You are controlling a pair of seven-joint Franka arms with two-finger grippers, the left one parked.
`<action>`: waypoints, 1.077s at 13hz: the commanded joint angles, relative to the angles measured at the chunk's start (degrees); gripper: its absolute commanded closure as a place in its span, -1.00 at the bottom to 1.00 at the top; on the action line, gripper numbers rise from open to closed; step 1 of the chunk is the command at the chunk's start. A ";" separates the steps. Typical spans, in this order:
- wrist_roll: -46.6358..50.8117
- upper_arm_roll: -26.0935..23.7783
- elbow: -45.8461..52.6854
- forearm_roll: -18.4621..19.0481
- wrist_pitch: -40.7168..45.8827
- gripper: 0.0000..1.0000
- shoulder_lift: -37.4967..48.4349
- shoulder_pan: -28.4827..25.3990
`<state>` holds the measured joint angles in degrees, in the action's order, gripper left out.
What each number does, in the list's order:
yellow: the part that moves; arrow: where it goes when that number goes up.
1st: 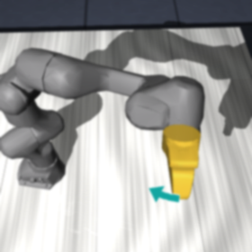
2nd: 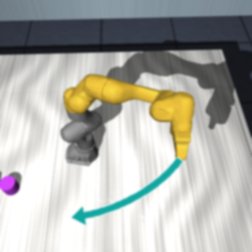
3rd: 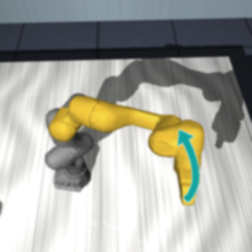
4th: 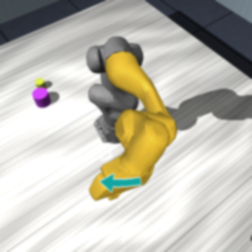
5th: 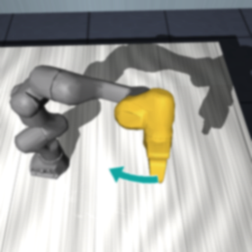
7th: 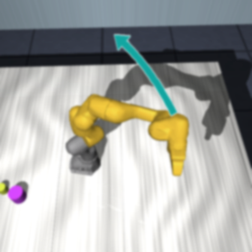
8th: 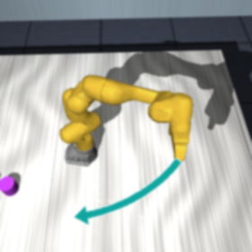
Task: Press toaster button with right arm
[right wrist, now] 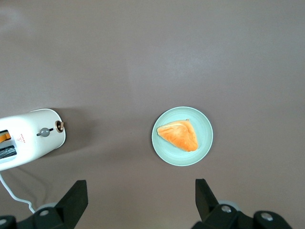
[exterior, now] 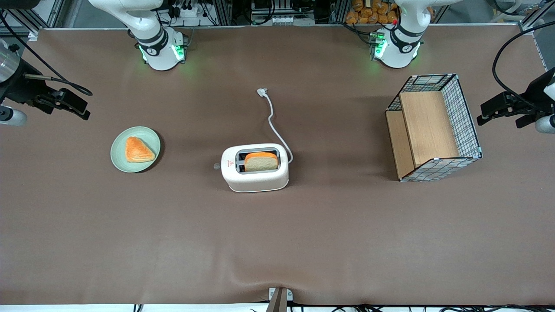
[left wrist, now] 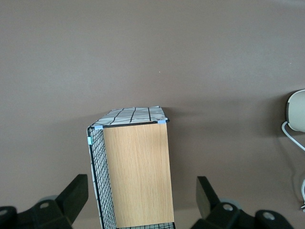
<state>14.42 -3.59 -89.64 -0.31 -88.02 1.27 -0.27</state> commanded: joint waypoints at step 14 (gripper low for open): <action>-7.38 3.06 1.31 0.57 -0.31 -1.00 -1.53 1.50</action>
<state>8.13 -0.05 -89.56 -0.02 -88.91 0.21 0.65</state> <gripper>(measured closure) 0.000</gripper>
